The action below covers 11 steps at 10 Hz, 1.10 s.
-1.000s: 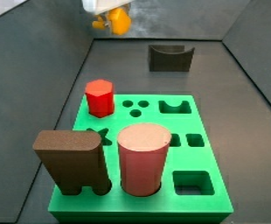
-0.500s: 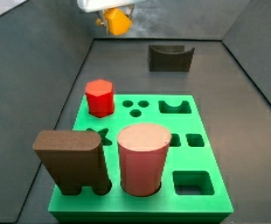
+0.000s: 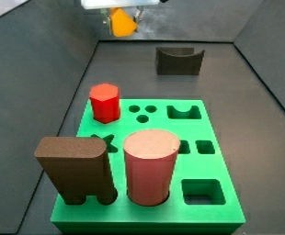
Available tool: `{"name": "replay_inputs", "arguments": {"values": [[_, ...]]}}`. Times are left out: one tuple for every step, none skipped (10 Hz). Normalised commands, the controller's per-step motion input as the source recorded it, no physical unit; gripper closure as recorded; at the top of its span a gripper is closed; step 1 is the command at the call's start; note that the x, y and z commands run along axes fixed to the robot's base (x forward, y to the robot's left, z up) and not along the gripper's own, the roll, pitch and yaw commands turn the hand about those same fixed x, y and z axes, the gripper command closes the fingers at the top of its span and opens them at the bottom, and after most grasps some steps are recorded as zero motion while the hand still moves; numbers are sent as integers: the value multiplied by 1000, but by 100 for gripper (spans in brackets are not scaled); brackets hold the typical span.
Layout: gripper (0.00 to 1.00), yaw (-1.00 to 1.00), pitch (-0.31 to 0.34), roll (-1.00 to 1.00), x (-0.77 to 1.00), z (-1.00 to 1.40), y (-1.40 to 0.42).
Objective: Pick up the 3 prong object. Move up. Rotate the 3 prong object. Place the 3 prong object on the fixture. Regrasp the 3 prong object. Move to above the board. Insert the 3 prong object.
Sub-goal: Rotate the 3 prong object.
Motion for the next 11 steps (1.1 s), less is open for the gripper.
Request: {"name": "replay_inputs", "arguments": {"values": [[100,-1000,-57,5,-4,-22,13],[100,-905,-59,5,-4,-22,14],[100,-574,-53,3,-6,-22,13],[100,-385,-50,3,-6,-20,13],[100,-222,-46,2,-6,-20,13],[100,0,0,0,0,-1000,0],[100,50,-10,2,11,-1000,2],[100,50,-12,2,21,-1000,4],[100,38,-12,2,30,-1000,6],[100,27,-10,0,40,-1000,8],[100,18,-3,-2,44,-847,8]]}}
